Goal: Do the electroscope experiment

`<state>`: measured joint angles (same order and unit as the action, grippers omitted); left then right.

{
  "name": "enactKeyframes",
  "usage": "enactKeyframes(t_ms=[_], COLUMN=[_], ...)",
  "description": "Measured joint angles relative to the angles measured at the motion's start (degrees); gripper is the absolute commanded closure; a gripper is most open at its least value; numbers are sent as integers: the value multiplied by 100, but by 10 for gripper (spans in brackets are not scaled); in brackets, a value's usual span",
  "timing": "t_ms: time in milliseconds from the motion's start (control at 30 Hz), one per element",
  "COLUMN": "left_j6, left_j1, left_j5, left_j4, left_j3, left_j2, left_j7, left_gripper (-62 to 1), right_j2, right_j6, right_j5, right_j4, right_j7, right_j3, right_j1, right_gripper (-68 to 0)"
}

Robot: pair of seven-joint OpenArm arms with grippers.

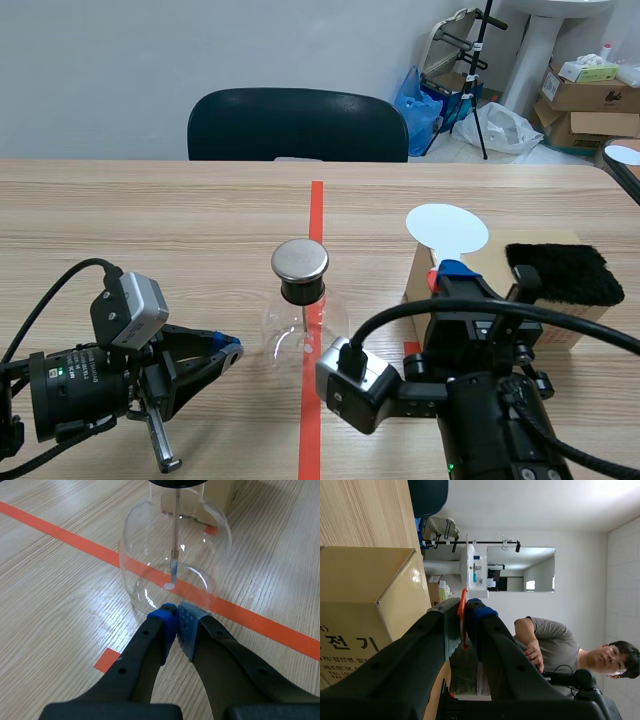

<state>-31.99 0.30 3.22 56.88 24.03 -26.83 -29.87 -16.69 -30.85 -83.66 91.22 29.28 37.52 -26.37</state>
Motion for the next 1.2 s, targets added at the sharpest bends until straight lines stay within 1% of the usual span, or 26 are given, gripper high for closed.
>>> enactKeyframes(t_ms=[300, 467, 700, 1033, 1200], left_j6=[0, 0, 0, 0, 0], left_j1=[0, 0, 0, 0, 0], left_j5=[0, 0, 0, 0, 0], left_j4=[0, 0, 0, 0, 0], left_j3=[0, 0, 0, 0, 0], left_j2=[0, 0, 0, 0, 0], left_j7=[0, 0, 2, 2, 2], left_gripper=[-29, -29, -29, -29, -29], right_j2=[0, 2, 0, 0, 0], right_j6=[0, 0, 0, 0, 0], right_j5=[0, 0, 0, 0, 0], right_j4=[0, 0, 0, 0, 0], right_j7=[17, -317, -1062, -2509, -2968], right_j3=[0, 2, 0, 0, 0], right_j1=[0, 0, 0, 0, 0], right_gripper=[-9, -8, -8, -8, -8])
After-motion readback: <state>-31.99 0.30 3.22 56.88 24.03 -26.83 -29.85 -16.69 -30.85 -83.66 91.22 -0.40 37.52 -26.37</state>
